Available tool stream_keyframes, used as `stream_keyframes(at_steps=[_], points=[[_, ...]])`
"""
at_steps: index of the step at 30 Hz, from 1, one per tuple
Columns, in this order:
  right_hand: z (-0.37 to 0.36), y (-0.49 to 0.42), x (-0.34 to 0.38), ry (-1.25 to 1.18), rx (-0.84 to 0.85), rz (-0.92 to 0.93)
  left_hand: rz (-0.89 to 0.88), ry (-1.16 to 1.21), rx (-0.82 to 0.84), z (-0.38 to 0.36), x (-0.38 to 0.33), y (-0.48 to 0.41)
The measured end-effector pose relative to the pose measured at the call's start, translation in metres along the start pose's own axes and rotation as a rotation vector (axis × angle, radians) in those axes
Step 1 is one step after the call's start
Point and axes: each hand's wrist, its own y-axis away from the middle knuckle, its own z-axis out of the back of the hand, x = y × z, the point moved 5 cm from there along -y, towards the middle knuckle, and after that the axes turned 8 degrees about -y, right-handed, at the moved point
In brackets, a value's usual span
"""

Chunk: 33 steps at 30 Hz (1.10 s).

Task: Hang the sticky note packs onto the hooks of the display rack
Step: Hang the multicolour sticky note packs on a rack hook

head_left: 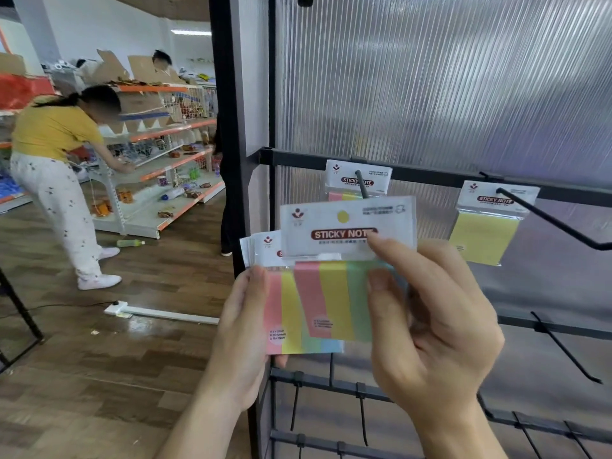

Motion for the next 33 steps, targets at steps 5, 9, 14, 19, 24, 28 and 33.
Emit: stream_keyframes(at_steps=[5,9,14,19,24,28,33], points=[[0.005,0.000,-0.014,0.092,-0.142,-0.107,0.028,-0.005,-0.011,-0.003,0.000,0.001],[0.007,-0.001,-0.025,0.121,-0.133,-0.168,0.036,-0.004,-0.018,-0.002,-0.001,0.002],[0.005,0.003,-0.029,0.093,-0.134,-0.181,0.038,-0.003,-0.028,-0.001,-0.001,0.002],[0.000,0.005,-0.042,0.136,-0.124,-0.240,0.041,-0.012,-0.038,0.002,0.000,0.001],[-0.004,-0.007,-0.070,0.194,-0.038,-0.348,0.031,-0.051,-0.069,0.009,0.002,0.001],[-0.010,-0.017,-0.094,0.223,0.022,-0.425,0.034,-0.019,-0.076,0.015,0.003,-0.001],[-0.023,-0.024,-0.122,0.271,0.073,-0.509,0.020,-0.033,-0.069,0.017,0.002,-0.003]])
